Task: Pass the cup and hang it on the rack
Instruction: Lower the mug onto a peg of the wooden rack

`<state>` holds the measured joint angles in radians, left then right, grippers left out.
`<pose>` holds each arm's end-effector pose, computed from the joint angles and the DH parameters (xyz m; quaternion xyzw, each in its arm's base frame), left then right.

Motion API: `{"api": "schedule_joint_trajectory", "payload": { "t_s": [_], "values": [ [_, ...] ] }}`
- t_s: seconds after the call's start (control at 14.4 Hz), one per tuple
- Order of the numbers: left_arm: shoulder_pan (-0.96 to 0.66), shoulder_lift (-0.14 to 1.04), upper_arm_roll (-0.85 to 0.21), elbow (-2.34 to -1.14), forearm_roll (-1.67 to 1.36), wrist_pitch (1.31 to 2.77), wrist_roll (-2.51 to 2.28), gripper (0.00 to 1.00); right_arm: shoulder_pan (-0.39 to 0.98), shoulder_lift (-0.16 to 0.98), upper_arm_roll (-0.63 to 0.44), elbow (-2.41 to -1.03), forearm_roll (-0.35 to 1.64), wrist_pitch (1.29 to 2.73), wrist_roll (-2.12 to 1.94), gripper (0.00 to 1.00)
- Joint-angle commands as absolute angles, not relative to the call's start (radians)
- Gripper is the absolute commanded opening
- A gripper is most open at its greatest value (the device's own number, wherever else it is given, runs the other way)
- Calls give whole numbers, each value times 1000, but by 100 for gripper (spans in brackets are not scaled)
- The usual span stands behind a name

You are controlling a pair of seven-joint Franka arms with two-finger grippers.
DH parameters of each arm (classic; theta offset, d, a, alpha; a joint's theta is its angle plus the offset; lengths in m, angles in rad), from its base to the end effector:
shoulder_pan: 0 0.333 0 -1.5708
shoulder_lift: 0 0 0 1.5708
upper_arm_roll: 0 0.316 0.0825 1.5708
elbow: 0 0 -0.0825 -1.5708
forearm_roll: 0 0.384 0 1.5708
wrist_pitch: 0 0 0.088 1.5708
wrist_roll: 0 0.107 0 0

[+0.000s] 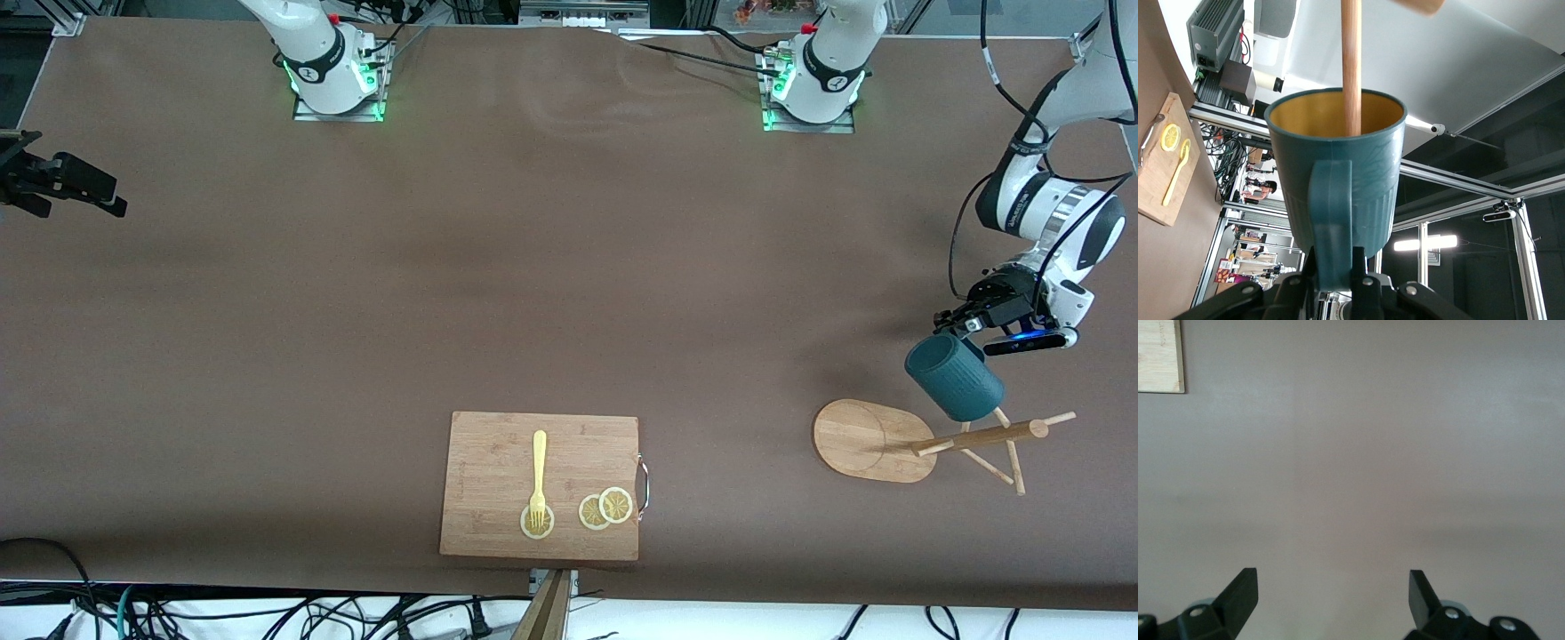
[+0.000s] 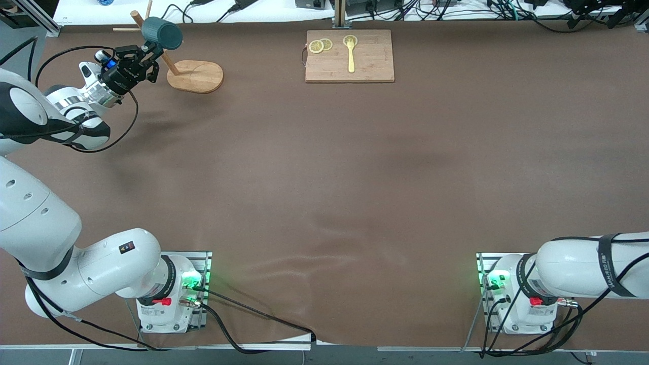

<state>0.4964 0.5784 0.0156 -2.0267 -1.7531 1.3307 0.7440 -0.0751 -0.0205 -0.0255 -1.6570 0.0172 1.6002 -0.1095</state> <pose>0.5476 0.1663 0.2236 0.5487 0.2363 0.1071 0.7948 0.5460 -0.0534 0.5976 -0.9998 -0.0040 0.0171 0.0107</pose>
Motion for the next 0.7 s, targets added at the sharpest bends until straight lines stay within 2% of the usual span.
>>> {"api": "schedule_joint_trajectory", "payload": {
  "t_s": [0.0, 0.49, 0.56, 0.63],
  "values": [
    [511, 630, 21, -1962, -1775, 1299, 723, 0, -78, -15, -21, -1637, 32, 1585, -103, 100],
    [511, 698, 31, -1936, -1815, 1273, 723, 0, -77, -15, -20, -1637, 32, 1585, -103, 100],
    [511, 701, 34, -1925, -1815, 1272, 723, 5, -77, -15, -20, -1637, 34, 1585, -101, 100],
    [511, 706, 37, -1921, -1815, 1264, 723, 17, -77, -15, -20, -1637, 34, 1585, -103, 100]
  ]
}}
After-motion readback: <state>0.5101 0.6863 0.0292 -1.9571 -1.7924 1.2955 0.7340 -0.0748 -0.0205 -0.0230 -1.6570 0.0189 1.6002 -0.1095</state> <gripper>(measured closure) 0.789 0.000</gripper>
